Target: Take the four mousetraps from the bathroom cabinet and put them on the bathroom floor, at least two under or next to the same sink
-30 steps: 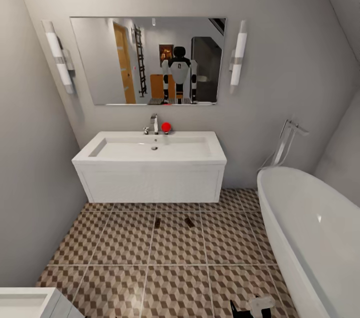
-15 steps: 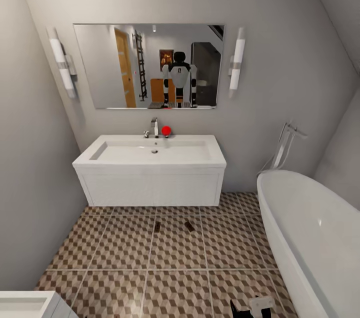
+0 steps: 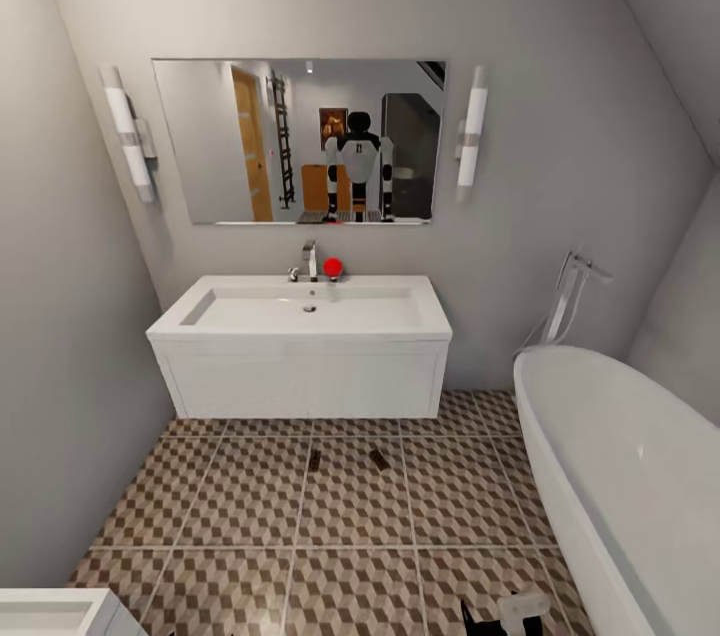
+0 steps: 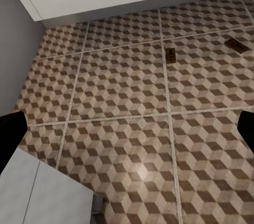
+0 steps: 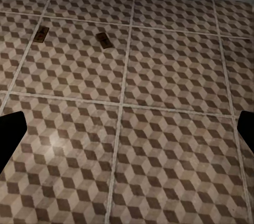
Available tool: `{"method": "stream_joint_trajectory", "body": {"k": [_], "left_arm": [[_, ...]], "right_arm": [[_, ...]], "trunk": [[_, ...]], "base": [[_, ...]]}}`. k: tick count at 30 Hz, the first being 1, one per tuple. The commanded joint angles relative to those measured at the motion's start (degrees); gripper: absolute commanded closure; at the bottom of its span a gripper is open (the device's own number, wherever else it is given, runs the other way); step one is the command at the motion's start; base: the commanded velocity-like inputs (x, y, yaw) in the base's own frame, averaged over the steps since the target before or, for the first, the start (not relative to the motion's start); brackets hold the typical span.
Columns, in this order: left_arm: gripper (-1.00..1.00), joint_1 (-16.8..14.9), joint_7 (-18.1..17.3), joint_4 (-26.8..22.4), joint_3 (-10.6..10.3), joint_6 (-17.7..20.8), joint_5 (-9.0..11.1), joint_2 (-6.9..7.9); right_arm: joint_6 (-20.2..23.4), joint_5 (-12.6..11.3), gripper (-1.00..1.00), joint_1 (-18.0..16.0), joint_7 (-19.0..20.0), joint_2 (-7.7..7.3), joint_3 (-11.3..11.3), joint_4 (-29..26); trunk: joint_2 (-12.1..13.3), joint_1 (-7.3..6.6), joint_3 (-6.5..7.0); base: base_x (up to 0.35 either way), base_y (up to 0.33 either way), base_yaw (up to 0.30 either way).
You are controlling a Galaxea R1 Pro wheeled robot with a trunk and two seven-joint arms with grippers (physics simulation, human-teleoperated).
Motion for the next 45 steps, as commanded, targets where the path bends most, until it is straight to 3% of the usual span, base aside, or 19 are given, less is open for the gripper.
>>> {"method": "stream_joint_trajectory", "body": {"k": [1, 37, 45], "left_arm": [[-1.0, -0.1, 0.1, 0.2, -0.5, -0.3, 0.4, -0.06], [-1.0, -0.1, 0.0, 0.2, -0.5, -0.4, 0.3, -0.09], [-1.0, -0.1, 0.1, 0.2, -0.5, -0.4, 0.4, -1.25]], "right_arm": [[-0.2, 0.0, -1.0, 0.0, 0.0, -0.02, 0.2, 0.1], [-0.2, 0.0, -1.0, 0.0, 0.0, -0.08, 0.2, 0.1], [-0.1, 0.0, -1.0, -0.1, 0.0, -0.14, 0.2, 0.1]], "trunk": [[-0.1, 0.04, -0.1], [-0.1, 0.04, -0.02], [-0.1, 0.04, -0.02]], "base": [[0.0, 0.0, 0.0], [0.0, 0.0, 0.0], [0.0, 0.0, 0.0]]}}
